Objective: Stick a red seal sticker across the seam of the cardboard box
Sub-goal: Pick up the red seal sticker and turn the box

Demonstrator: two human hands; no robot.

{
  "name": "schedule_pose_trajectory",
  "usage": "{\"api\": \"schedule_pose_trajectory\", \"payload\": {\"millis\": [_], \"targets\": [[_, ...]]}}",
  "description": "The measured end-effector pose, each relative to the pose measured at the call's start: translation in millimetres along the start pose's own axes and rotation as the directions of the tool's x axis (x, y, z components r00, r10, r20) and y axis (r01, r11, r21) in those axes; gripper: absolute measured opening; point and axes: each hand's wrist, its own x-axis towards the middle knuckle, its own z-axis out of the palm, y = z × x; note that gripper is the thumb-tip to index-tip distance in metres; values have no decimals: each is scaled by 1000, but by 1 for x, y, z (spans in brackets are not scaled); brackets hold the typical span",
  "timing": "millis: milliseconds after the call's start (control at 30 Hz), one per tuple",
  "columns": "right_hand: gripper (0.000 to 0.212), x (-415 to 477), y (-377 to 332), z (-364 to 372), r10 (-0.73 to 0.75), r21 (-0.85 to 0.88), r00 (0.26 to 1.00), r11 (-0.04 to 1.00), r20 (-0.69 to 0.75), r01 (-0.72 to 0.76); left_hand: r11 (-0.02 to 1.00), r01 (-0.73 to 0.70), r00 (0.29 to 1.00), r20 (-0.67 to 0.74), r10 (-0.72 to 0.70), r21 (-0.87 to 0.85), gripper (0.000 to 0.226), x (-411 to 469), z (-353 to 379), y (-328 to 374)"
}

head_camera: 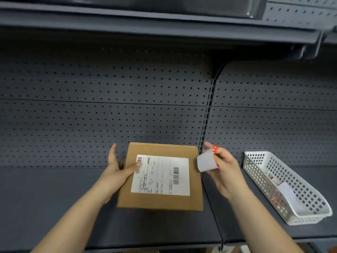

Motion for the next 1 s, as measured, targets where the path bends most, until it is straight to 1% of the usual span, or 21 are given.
{"api": "schedule_pose_trajectory", "payload": {"millis": [67,133,167,233,367,500,667,800,900,967,1000], "targets": [[11,-9,-5,-3,4,3,998,1000,63,-4,995,-95,995,8,95,-15,112,-14,-4,-3],[38,-19,-10,-10,7,-21,992,1000,125,-4,984,-181,983,17,181,2,112,-25,-8,-9],[44,-23,-11,-14,10,-29,990,1000,141,-6,976,-218,976,26,217,20,112,-30,-11,-12],[40,-34,-17,-19,19,-48,978,999,207,-9,960,-277,960,54,275,45,110,-40,-17,-17],[31,-52,-20,-23,3,-3,958,1000,287,-2,934,-350,934,100,343,64,97,-53,-22,-29],[31,-61,-14,-23,-46,-10,959,999,281,51,918,-392,918,79,388,55,86,-56,-17,-39],[31,-62,-1,-24,-92,-52,959,993,266,110,908,-407,913,50,404,99,79,-51,-10,-48],[29,-63,7,-28,-92,-59,959,992,268,112,886,-438,899,44,436,153,76,-48,-7,-57],[32,-65,10,-32,-69,-90,968,992,242,93,870,-454,890,53,453,191,73,-49,-7,-61],[35,-65,7,-33,-76,-135,973,985,218,107,838,-491,868,48,495,238,66,-52,-9,-60],[36,-63,2,-32,-98,-166,974,977,206,134,815,-522,846,34,532,251,59,-53,-11,-56]]}}
